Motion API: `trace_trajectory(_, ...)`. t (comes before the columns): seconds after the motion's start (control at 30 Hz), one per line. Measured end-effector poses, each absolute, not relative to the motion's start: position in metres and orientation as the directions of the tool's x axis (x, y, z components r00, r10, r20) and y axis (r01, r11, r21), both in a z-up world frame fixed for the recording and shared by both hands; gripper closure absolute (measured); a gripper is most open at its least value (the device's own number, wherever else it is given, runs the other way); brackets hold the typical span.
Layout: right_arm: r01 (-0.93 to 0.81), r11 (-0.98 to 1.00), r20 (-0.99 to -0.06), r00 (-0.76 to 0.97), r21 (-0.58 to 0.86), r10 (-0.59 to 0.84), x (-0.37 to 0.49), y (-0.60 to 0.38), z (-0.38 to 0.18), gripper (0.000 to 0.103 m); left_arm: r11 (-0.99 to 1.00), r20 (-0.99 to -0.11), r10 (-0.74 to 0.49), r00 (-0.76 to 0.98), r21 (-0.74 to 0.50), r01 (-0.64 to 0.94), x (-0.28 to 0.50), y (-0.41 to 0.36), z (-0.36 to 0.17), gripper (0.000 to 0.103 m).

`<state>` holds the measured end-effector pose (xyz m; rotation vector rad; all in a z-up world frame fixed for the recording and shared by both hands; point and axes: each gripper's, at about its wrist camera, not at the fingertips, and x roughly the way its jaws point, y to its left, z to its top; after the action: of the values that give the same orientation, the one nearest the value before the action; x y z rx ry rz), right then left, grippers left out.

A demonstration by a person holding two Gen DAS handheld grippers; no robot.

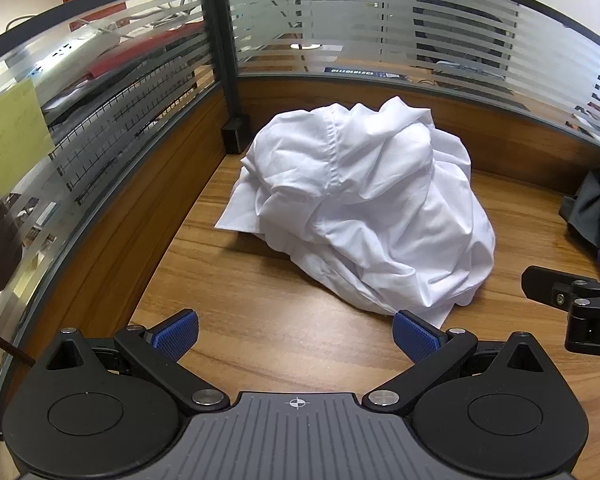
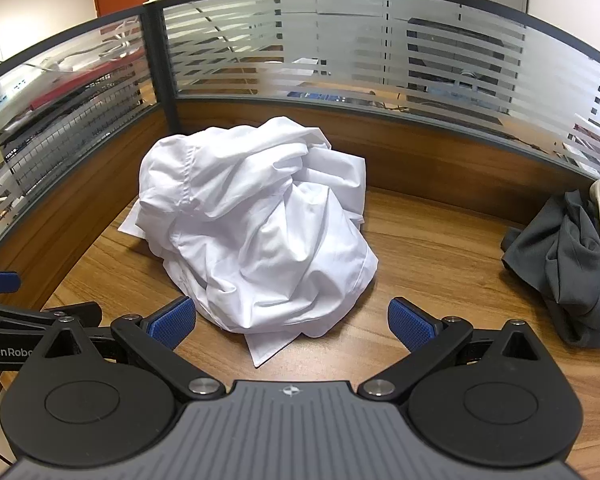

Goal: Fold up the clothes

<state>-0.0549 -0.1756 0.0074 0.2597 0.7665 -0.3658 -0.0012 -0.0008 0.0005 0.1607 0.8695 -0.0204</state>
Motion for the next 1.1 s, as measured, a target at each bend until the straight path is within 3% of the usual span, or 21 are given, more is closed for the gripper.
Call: trace_trajectory(1.1,0.413,0.907,-0.711,0.663,0.084,-0.236,-0.0564,-0.1744,0.0087,0.000,0.992,-0.783,0.082,0.617,0.124,0.026,0.0034,0.0062,-0.0029,0.000)
